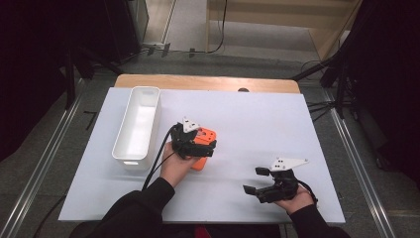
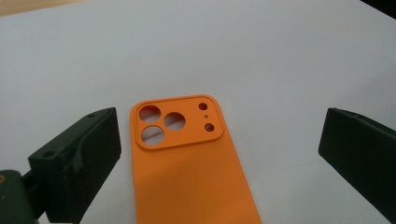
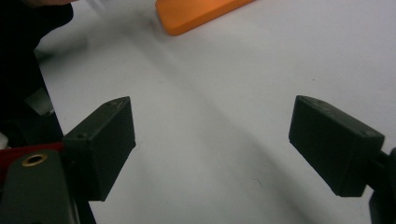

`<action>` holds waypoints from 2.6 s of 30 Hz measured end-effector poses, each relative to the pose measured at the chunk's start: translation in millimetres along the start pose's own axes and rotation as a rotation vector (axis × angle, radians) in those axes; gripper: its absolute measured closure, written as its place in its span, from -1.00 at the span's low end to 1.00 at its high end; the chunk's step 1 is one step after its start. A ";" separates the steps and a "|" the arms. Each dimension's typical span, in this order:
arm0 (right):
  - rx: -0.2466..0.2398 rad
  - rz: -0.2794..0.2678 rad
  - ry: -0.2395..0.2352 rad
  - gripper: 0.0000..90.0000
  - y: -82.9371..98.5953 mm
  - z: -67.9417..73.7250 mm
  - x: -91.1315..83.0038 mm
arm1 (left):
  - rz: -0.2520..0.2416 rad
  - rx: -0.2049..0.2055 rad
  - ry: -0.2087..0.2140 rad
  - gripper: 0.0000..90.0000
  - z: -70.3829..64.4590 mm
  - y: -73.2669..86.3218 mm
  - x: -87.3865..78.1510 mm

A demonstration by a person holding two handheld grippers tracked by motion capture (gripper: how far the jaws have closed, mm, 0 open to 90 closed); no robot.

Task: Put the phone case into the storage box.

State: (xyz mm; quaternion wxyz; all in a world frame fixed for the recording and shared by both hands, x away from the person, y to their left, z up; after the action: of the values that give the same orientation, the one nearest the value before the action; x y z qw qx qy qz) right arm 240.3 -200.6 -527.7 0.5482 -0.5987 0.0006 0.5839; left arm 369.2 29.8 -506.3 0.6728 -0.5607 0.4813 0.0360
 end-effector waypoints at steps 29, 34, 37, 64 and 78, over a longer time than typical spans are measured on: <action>0.002 0.001 -0.001 -0.70 0.5 0.3 -0.4 | 0.043 -0.016 -0.022 -1.00 -1.3 17.4 17.2; 0.001 0.003 -0.001 -0.70 0.6 0.2 -0.3 | 0.048 -0.021 -0.029 -1.00 -0.9 20.7 20.2; 0.000 0.003 -0.001 -0.70 0.6 0.2 -0.3 | 0.055 -0.019 -0.029 -1.00 -1.6 22.4 21.7; 0.000 -0.001 0.000 -0.70 0.9 -0.2 -1.1 | 0.097 -0.016 -0.085 -1.00 -1.1 36.3 30.9; 0.002 0.006 0.005 -0.70 1.6 -0.6 -1.2 | 0.125 -0.027 -0.117 -0.83 1.6 37.8 32.6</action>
State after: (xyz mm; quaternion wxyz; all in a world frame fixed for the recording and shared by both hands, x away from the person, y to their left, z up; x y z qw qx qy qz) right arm 239.3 -202.5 -528.1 0.5473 -0.5997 0.0044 0.5838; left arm 365.4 28.9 -556.1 0.6886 -0.5353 0.4749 0.1169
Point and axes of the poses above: each handheld gripper's, and its own axes: x roughly forward along the jaws, y roughly out of its underside, z roughly to its left, the point moved 5 cm from there along x, roughly forward along the jaws, and after that the axes turned 7 degrees about z, right-handed, at the moved point
